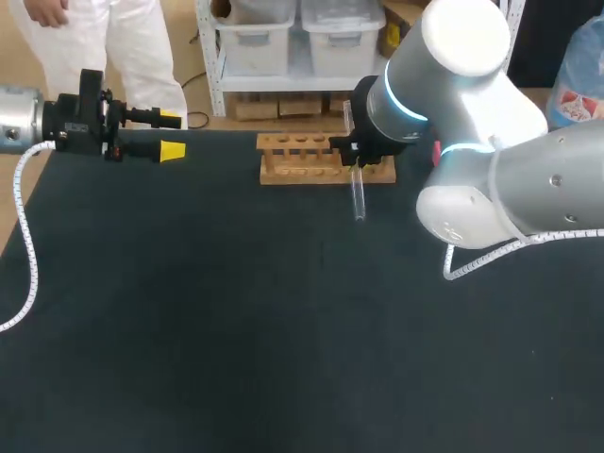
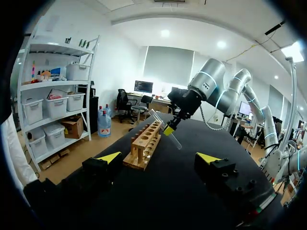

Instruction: Grasp the test tube, adjust it, and insert it.

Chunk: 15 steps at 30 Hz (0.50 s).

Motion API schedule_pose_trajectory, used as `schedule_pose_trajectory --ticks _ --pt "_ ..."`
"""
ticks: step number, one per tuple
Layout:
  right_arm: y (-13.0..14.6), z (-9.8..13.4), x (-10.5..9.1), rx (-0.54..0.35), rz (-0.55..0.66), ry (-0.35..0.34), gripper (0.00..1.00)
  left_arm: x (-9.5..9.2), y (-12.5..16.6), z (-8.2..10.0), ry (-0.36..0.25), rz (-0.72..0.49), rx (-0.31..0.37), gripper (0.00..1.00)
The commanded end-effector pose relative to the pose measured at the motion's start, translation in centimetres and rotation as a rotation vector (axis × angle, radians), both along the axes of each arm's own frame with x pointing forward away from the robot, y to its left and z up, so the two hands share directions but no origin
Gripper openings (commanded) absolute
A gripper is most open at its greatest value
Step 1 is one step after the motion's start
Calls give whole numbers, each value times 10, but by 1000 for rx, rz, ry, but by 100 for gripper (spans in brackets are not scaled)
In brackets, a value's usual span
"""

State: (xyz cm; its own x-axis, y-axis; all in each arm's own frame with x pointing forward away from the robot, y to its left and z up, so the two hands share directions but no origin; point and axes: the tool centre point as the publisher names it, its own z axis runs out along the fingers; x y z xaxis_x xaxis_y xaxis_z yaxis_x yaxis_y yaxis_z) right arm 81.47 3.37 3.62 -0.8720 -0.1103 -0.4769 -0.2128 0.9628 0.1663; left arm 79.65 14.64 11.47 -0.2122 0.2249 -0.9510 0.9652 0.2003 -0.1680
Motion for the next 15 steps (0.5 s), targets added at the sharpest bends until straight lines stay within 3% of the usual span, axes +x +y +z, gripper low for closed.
schedule_pose_trajectory --ticks 1,7,15 --pt "-3 7 -3 -2 -19 -14 0 0 0 -1 -3 -1 -2 100" --pt "-6 28 -11 3 -55 -64 0 0 0 -1 -3 -1 -2 100" --pt "-17 64 -15 2 -115 -181 0 0 0 -1 -3 -1 -2 100"
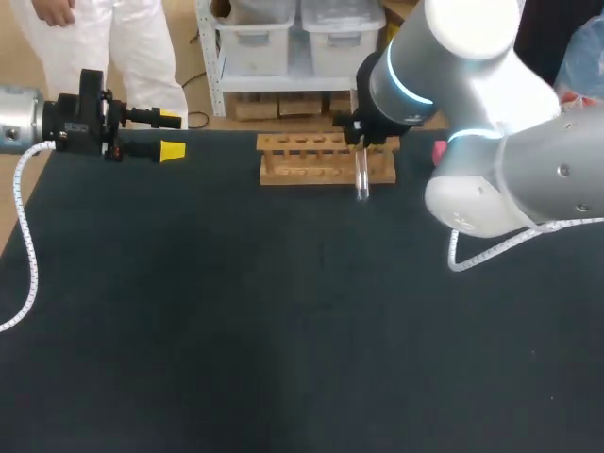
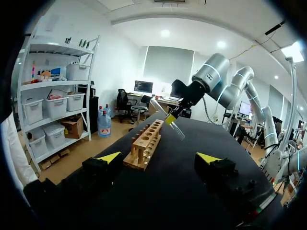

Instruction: Grasp the test tube, adjust it, and insert it.

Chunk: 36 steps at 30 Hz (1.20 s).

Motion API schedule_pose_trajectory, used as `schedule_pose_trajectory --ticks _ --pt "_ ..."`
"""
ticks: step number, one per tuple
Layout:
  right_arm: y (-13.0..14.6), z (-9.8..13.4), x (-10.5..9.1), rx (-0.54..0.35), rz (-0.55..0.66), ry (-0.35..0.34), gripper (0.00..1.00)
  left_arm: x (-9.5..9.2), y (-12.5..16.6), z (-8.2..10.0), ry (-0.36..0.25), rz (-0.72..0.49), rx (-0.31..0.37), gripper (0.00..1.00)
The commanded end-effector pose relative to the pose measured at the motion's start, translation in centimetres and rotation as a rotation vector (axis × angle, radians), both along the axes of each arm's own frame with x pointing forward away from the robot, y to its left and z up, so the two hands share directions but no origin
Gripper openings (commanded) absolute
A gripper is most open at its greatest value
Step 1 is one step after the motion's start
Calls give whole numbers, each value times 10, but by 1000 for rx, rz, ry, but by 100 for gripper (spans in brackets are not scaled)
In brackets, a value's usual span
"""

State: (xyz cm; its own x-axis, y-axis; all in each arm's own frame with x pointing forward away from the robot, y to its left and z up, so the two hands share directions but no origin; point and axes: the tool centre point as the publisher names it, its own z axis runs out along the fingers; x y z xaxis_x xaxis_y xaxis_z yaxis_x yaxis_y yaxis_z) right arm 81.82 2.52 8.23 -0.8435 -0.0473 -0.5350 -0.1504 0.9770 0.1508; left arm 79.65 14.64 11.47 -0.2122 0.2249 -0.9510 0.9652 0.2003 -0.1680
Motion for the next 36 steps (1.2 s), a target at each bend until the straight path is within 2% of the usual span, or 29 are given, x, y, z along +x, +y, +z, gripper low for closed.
schedule_pose_trajectory --ticks 1,9,19,23,29,36 --pt "-10 23 -19 -3 -44 -135 0 0 0 -1 -3 -1 -2 100" --pt "-22 59 -15 -11 -62 -317 0 0 0 -1 -3 -1 -2 100" --pt "-29 90 4 -16 -50 -514 0 0 0 -1 -3 -1 -2 100" --pt "-30 96 13 -31 -35 -579 0 0 0 -1 -3 -1 -2 100" --pt "-36 104 25 -20 -73 -712 0 0 0 -1 -3 -1 -2 100" --pt "-42 111 38 -8 -97 -832 0 0 0 -1 -3 -1 -2 100"
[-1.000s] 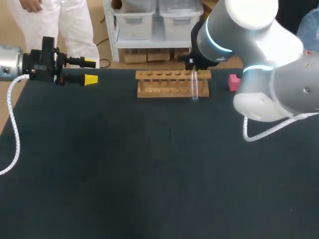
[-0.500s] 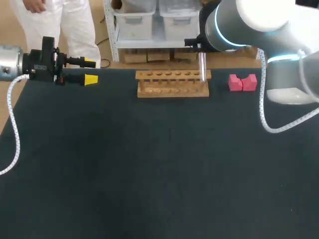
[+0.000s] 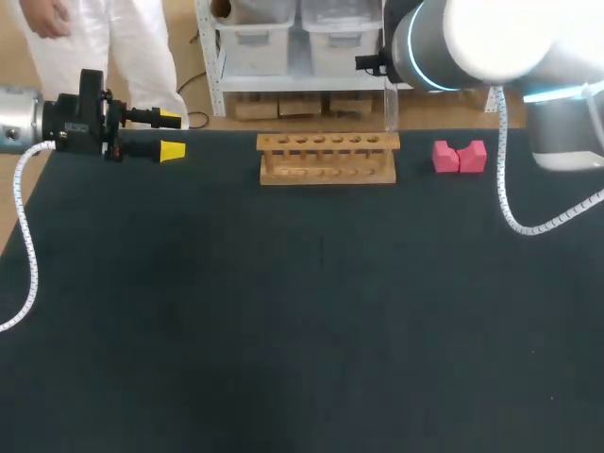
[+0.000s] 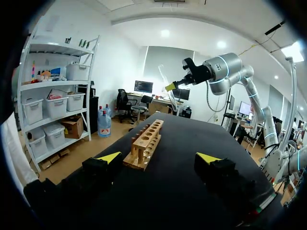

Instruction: Grasp the test tube, adjust it, and insert it.

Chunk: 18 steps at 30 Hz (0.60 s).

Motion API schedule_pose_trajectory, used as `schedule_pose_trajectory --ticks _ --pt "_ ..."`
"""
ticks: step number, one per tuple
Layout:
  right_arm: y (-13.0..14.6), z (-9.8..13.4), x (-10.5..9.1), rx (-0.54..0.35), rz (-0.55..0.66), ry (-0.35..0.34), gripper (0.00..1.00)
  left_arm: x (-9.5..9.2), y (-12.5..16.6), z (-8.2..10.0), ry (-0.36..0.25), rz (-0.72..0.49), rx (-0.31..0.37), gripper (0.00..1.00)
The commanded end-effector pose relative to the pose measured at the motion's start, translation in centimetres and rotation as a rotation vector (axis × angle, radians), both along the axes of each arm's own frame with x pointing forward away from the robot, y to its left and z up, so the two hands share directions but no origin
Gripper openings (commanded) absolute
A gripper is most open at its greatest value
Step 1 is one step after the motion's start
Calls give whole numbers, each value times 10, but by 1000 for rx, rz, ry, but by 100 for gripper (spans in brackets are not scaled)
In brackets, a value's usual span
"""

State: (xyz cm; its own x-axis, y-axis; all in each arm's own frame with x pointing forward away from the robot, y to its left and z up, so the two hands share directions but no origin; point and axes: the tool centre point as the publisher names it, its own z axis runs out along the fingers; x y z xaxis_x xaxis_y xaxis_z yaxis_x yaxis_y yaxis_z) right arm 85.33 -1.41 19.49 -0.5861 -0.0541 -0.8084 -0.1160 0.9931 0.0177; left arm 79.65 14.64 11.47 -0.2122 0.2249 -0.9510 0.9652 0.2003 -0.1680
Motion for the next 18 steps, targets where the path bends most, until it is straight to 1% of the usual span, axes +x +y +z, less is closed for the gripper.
schedule_pose_trajectory --ticks 1,4,7,10,11,18 --pt "-3 -1 5 63 6 -468 0 0 0 -1 -3 -1 -2 100" --pt "-4 -3 11 59 37 -497 0 0 0 -1 -3 -1 -2 100" --pt "-4 -4 16 61 64 -510 0 0 0 -1 -3 -1 -2 100" --pt "-5 -4 18 80 85 -506 0 0 0 -1 -3 -1 -2 100" --pt "-5 -3 18 80 92 -498 0 0 0 -1 -3 -1 -2 100" --pt "-5 -3 18 80 92 -498 0 0 0 -1 -3 -1 -2 100"
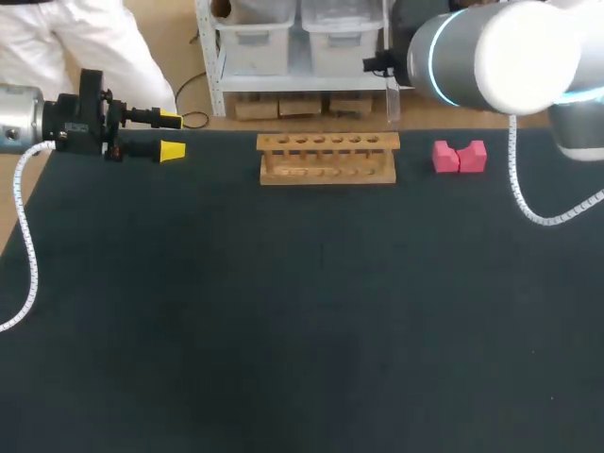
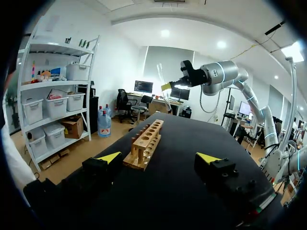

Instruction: Grasp the test tube, adjust it, and insert it.

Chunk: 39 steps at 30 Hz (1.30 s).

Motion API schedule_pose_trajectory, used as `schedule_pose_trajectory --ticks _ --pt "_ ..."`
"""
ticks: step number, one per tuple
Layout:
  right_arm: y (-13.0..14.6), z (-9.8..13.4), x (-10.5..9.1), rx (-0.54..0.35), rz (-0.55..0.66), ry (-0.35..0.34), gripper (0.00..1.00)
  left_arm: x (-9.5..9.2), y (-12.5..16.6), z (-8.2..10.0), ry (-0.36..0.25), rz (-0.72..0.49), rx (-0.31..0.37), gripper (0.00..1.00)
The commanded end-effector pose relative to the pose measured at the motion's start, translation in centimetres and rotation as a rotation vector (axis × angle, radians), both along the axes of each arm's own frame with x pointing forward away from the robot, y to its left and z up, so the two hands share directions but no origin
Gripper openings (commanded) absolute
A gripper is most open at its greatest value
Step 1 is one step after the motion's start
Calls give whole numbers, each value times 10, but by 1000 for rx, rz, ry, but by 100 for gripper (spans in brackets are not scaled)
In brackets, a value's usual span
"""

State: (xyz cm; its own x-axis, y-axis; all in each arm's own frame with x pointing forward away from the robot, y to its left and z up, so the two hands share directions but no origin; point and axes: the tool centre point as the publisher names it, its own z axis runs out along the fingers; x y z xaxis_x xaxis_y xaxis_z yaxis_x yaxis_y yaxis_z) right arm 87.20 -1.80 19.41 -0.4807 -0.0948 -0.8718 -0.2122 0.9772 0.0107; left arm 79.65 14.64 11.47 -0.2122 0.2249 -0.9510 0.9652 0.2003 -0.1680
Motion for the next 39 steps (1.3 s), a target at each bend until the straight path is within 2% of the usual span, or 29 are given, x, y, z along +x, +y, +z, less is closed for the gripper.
schedule_pose_trajectory --ticks 1,19,22,29,39 --pt "-1 -3 -1 86 0 -378 0 0 0 -1 -3 -1 -2 100" --pt "-1 -3 -1 86 0 -378 0 0 0 -1 -3 -1 -2 100" --pt "4 -1 1 96 -28 -415 0 0 0 -1 -3 -1 -2 100" --pt "12 1 3 108 -60 -450 0 0 0 -1 -3 -1 -2 100" --pt "30 -1 2 122 -45 -455 0 0 0 -1 -3 -1 -2 100"
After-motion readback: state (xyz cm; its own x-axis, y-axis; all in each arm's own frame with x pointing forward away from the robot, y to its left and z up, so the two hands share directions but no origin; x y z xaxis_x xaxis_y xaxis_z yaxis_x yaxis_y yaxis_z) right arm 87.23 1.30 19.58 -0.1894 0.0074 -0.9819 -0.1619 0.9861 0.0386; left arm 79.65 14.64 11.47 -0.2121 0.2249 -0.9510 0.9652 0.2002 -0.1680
